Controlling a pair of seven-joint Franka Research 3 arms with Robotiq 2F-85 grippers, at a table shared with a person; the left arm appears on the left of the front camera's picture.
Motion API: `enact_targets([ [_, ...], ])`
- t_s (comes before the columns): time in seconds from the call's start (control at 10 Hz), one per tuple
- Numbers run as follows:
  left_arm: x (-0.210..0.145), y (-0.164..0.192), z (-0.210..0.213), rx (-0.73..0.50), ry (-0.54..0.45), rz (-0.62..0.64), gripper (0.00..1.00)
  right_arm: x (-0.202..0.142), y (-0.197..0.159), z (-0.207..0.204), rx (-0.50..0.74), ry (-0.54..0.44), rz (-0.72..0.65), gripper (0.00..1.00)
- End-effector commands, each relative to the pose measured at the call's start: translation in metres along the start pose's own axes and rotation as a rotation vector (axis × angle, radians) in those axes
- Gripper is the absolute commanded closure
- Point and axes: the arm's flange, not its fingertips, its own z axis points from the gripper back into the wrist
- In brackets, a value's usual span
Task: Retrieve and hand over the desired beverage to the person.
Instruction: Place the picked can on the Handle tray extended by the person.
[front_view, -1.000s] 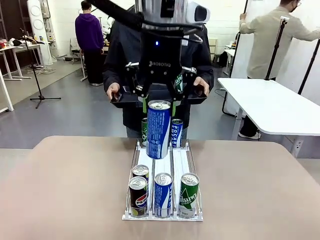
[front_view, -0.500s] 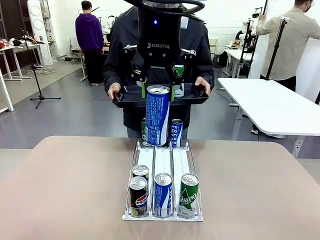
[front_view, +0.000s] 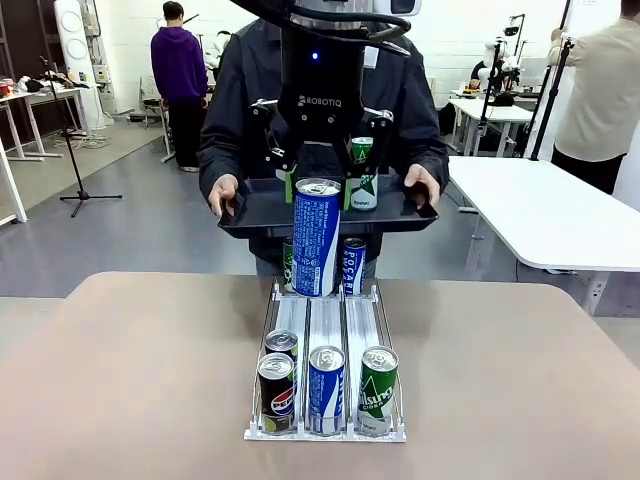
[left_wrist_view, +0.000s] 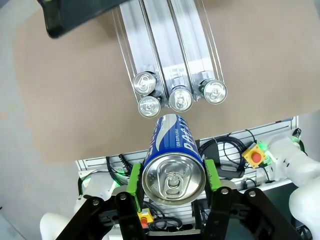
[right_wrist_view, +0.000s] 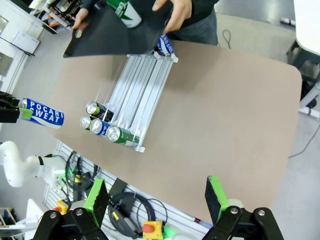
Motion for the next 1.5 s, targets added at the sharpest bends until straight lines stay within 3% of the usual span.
enact_targets([
  [0.0,-0.004,0.001,0.003,-0.006,-0.013,0.002,0.97,-0.001,0.000,-0.001,0.024,-0.003,0.009,0.00],
  [0.9,-0.004,0.001,0.003,-0.006,-0.013,0.002,0.97,-0.001,0.000,-0.001,0.024,-0.003,0.009,0.00],
  [1.0,0.000,0.000,0.000,0.000,0.000,-0.001,0.42,-0.001,0.000,-0.001,0.024,-0.003,0.009,0.00],
  [1.2,0.061,0.019,0.010,-0.003,-0.090,0.012,0.42,-0.001,0.000,-0.001,0.024,-0.003,0.009,0.00],
  [1.4,0.120,0.048,0.003,-0.029,-0.112,0.054,0.42,-0.001,0.000,-0.001,0.024,-0.003,0.009,0.00],
])
